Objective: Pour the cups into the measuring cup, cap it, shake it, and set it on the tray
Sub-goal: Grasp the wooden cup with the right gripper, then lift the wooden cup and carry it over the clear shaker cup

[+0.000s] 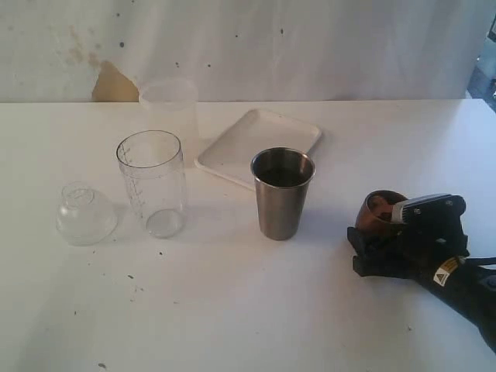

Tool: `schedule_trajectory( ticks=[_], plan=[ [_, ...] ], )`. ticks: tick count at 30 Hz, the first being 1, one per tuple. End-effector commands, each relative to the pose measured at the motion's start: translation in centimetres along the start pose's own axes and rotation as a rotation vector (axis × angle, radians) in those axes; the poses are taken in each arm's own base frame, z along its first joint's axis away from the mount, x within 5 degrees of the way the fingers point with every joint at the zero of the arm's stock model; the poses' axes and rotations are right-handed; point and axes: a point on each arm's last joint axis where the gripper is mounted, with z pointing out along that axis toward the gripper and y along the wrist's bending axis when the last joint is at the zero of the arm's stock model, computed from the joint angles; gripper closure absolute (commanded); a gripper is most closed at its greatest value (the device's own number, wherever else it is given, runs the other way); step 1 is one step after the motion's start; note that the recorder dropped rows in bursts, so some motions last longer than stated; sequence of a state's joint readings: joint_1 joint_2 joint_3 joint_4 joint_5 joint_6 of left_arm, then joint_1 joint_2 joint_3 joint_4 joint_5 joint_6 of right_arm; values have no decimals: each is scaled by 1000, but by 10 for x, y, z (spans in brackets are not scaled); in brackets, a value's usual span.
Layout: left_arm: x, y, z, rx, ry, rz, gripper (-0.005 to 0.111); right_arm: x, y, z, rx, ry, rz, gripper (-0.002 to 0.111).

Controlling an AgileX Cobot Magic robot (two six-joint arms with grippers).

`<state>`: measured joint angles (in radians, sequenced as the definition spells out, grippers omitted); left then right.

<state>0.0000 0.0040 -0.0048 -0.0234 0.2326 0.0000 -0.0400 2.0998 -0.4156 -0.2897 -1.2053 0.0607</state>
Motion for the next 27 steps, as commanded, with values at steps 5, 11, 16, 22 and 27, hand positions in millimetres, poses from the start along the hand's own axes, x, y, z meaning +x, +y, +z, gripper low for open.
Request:
schedule_trajectory(
  ticks=[5, 11, 16, 22, 27],
  plan=[
    [1, 0, 0, 3, 0, -12, 106, -1, 4, 0, -40, -14, -22, 108],
    [1, 0, 0, 3, 0, -12, 106, -21, 5, -4, -50, -83, -45, 108],
    [1, 0, 0, 3, 0, -12, 106, -57, 9, -16, -68, -211, -94, 108],
    [1, 0, 0, 3, 0, -12, 106, -113, 14, -30, -74, -322, -59, 108],
    [1, 0, 0, 3, 0, -12, 106, -176, 41, -34, -121, -299, -122, 108]
  ],
)
